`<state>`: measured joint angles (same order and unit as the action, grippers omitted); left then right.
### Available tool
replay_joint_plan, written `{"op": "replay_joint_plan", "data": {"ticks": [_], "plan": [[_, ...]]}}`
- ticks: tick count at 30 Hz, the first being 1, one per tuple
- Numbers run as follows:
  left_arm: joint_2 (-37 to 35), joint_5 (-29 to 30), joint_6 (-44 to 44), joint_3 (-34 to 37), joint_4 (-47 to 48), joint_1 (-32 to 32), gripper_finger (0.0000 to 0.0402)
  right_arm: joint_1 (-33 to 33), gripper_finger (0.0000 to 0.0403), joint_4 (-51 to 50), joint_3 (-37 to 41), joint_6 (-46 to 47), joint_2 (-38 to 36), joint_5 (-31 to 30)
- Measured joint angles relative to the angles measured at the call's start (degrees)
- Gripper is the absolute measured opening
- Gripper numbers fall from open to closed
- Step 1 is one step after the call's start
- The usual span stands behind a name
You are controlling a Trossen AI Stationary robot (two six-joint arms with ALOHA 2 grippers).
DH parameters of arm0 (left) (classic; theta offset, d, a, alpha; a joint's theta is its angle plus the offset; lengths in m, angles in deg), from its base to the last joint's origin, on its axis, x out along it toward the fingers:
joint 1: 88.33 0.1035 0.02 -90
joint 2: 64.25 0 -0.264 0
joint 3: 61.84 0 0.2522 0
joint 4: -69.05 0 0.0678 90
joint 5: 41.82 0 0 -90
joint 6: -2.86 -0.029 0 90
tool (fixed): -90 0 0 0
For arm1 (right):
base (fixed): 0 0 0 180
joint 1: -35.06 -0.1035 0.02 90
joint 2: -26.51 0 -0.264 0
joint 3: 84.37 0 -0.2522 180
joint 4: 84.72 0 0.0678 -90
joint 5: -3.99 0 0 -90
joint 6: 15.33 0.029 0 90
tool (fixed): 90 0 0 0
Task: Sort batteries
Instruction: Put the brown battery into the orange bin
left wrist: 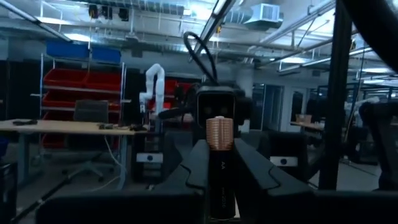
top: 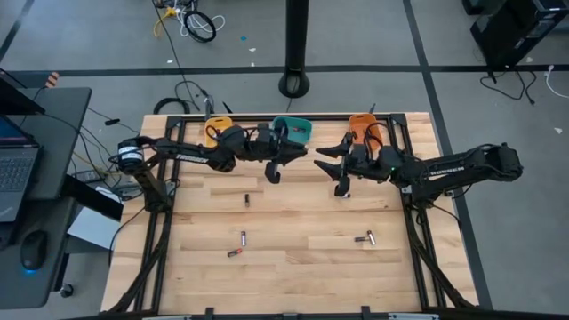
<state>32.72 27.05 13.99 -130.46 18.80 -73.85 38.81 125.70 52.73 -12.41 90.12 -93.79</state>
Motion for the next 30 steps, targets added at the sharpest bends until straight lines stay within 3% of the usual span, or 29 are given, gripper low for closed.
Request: {"op": "replay_joint_plan", "data": {"ticks": [12, 19, 30], "plan": [[7.44, -4.33, 0.17, -10.04, 1.31, -1.43, 0.0046, -0.15, 0.0177, 1.38, -0.02, -0.09, 0.02, 1.93], [9.55, -5.13, 1.16, -12.16, 0.65, -1.44, 0.0046, -0.22, 0.0162, 1.67, -0.02, -0.13, 0.0, 1.89], [9.55, -5.67, 1.28, -12.16, 0.39, -1.4, 0.0046, -0.24, 0.006, 1.01, -0.02, -2.03, 0.0, 0.73]]}}
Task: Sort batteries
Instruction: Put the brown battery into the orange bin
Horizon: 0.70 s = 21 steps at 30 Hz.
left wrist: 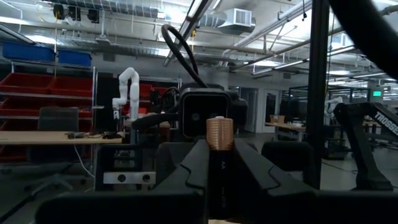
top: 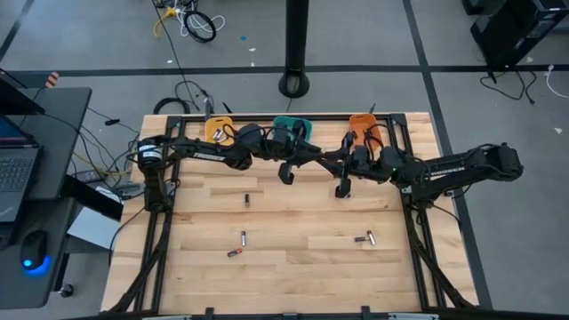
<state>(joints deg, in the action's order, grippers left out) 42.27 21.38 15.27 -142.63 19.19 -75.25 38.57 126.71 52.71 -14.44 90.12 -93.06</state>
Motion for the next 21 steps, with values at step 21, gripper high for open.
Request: {"op": "replay_joint_plan", "data": {"ticks": [21], "plan": [[0.03, -1.21, 1.47, 0.0, 5.88, 2.82, 0.0142, 0.67, 0.006, -6.7, 0.02, -0.64, -1.69, -5.45]]}}
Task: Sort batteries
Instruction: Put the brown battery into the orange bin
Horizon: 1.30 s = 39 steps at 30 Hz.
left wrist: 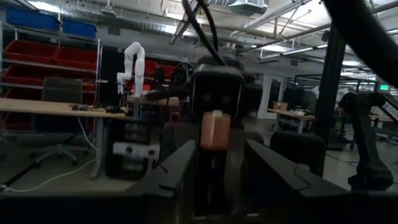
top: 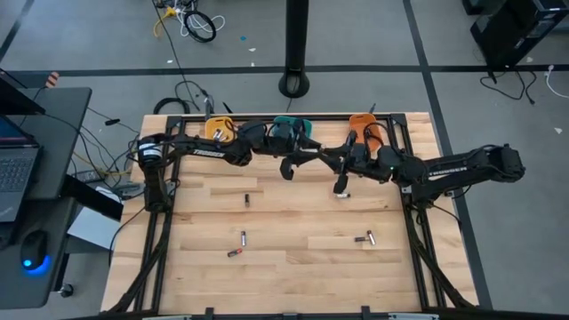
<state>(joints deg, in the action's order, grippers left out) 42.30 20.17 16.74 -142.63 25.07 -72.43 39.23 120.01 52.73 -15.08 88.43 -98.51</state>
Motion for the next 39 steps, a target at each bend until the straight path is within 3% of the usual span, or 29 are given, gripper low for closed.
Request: {"op": "replay_joint_plan", "data": {"ticks": [9, 12, 16, 23, 30, 39], "plan": [[0.01, -0.8, -4.23, 0.09, 3.27, 2.5, 0.0148, 4.53, 0.006, -12.21, -0.08, 1.88, -8.05, -5.16], [0.01, -0.83, -7.9, 0.09, 7.06, 2.76, 0.0148, 8.73, 0.006, -23.69, -0.8, 5.29, -11.18, -8.89], [0.01, 0.23, -13.32, 0.11, 12.07, 2.73, 0.0147, 15.82, 0.006, -38.59, -3.3, 9.77, -11.82, -9.55], [-0.74, 5.83, -18.32, 3.04, 11.5, 2.36, 0.0147, 31.28, 0.006, -55.71, -5.6, 16.47, -6.39, -7.17], [-5.17, 8.31, -18.43, 11.21, 6.29, 2.36, 0.0147, 41.53, 0.006, -57.08, -5.6, 17.56, 4.31, -1.38], [-16.84, 16.02, -21.0, 25.57, 3.14, 2.08, 0.0147, 47.31, 0.006, -57.52, -5.6, 19.11, 14.09, 1.59]]}}
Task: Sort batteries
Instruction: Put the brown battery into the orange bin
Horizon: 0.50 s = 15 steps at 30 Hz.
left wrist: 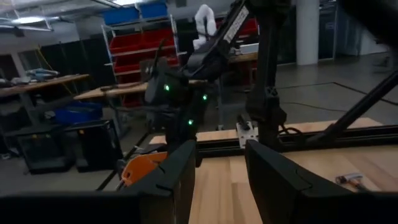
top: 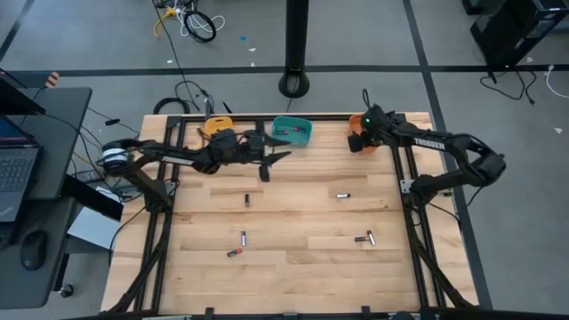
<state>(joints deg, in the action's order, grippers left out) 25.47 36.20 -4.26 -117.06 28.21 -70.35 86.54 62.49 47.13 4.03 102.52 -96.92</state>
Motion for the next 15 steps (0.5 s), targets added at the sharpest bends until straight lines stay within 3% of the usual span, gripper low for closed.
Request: {"op": "replay_joint_plan", "data": {"ticks": [9, 15], "plan": [[-8.94, 4.27, 0.09, 9.1, 0.01, -0.15, 0.0147, 0.83, 0.0066, -6.97, -6.47, -1.32, 6.27, 0.51], [-10.33, 5.64, 0.24, 11.3, -0.1, -0.14, 0.0147, 1.59, 0.0073, -9.77, -10.58, -3.7, 12.1, 0.63]]}}
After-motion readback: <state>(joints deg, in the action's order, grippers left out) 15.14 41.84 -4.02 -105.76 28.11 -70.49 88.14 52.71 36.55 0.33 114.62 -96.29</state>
